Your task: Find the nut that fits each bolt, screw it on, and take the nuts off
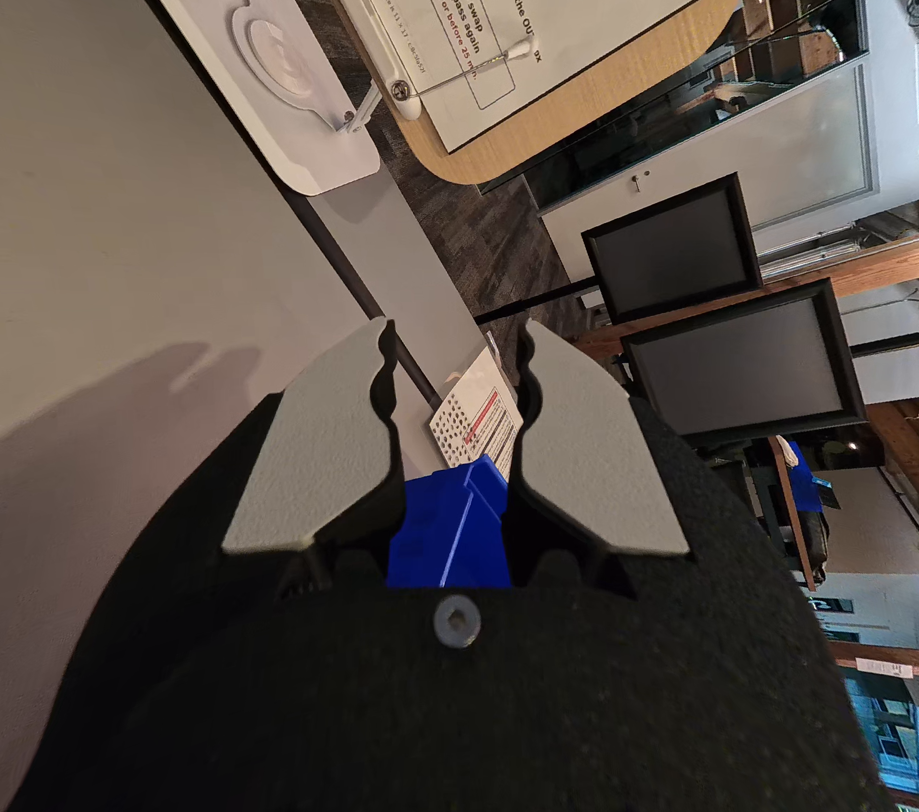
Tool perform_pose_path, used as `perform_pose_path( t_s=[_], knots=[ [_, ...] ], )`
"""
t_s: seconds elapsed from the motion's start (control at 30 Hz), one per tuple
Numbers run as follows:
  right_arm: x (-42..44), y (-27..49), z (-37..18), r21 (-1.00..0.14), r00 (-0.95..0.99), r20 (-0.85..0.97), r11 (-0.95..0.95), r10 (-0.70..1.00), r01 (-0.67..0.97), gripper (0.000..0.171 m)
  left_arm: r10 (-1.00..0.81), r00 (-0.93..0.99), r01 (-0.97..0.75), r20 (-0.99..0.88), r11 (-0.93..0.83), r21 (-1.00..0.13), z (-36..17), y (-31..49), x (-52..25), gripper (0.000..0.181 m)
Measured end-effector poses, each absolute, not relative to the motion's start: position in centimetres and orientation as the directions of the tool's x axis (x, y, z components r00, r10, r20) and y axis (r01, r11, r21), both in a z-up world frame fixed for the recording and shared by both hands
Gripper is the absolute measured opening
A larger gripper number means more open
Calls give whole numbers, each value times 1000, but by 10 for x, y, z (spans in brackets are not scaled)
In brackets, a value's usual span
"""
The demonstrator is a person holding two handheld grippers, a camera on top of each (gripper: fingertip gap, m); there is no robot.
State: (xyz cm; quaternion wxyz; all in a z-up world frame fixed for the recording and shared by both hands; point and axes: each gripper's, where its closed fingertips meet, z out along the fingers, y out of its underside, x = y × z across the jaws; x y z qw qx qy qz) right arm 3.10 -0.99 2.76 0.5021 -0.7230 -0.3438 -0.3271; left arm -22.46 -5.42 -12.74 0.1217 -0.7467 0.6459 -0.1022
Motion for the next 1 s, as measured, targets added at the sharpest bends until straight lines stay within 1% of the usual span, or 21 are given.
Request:
perform_pose_path(
  t_s=[0.07, 0.13, 0.2, 0.27, 0.3, 0.33, 0.37, 0.4, 0.47, 0.5, 0.57, 0.63, 0.73, 0.87, 1.0],
  knots=[
    [31, -10, 28, -499, 547, 821, -259, 167, 827, 46, -986, 167, -914, -26, -145, -379, -94, -50, -236, 21],
    [29, -10, 29, -501, 547, 820, -253, 166, 828, 46, -971, 219, -882, -98, -155, -445, -53, -38, -265, 21],
    [27, -11, 30, -500, 547, 819, -254, 173, 828, 46, -939, 320, -833, -124, -216, -509, -16, -30, -310, 22],
    [24, -15, 34, -489, 535, 829, -255, 162, 834, 46, -896, 426, -788, -129, -296, -540, 4, -23, -364, 20],
    [20, -17, 37, -492, 534, 831, -244, 154, 836, 46, -872, 470, -767, -138, -326, -553, 8, -19, -392, 10],
    [15, -19, 40, -498, 538, 829, -232, 153, 835, 45, -852, 508, -746, -129, -359, -561, 6, -16, -419, 6],
    [10, -20, 42, -503, 540, 828, -224, 153, 835, 45, -841, 533, -728, -96, -398, -559, 1, -16, -442, 6],
    [6, -22, 44, -503, 538, 829, -218, 152, 837, 45, -838, 544, -703, -35, -433, -565, -5, -17, -460, 6],
    [-1, -24, 46, -493, 529, 835, -224, 151, 841, 45, -858, 487, -652, 165, -482, -585, -20, -30, -475, 7],
    [-4, -26, 46, -487, 527, 836, -238, 153, 841, 46, -850, 458, -630, 258, -516, -581, -27, -36, -479, 8],
    [-13, -30, 48, -491, 533, 831, -245, 156, 836, 48, -803, 431, -613, 412, -595, -519, -41, -45, -486, 11],
    [-27, -34, 53, -507, 544, 824, -220, 161, 833, 47, -766, 426, -614, 481, -636, -468, -51, -45, -487, 12],
    [-42, -39, 61, -507, 535, 831, -188, 152, 841, 47, -763, 393, -674, 513, -618, -404, -70, -46, -480, 11],
    [-47, -40, 60, -504, 531, 833, -183, 158, 844, 47, -748, 394, -726, 534, -610, -319, -87, -44, -466, 11],
    [-40, -40, 56, -504, 536, 829, -199, 163, 840, 47, -779, 438, -759, 449, -588, -279, -87, -39, -459, 13]
  ],
)
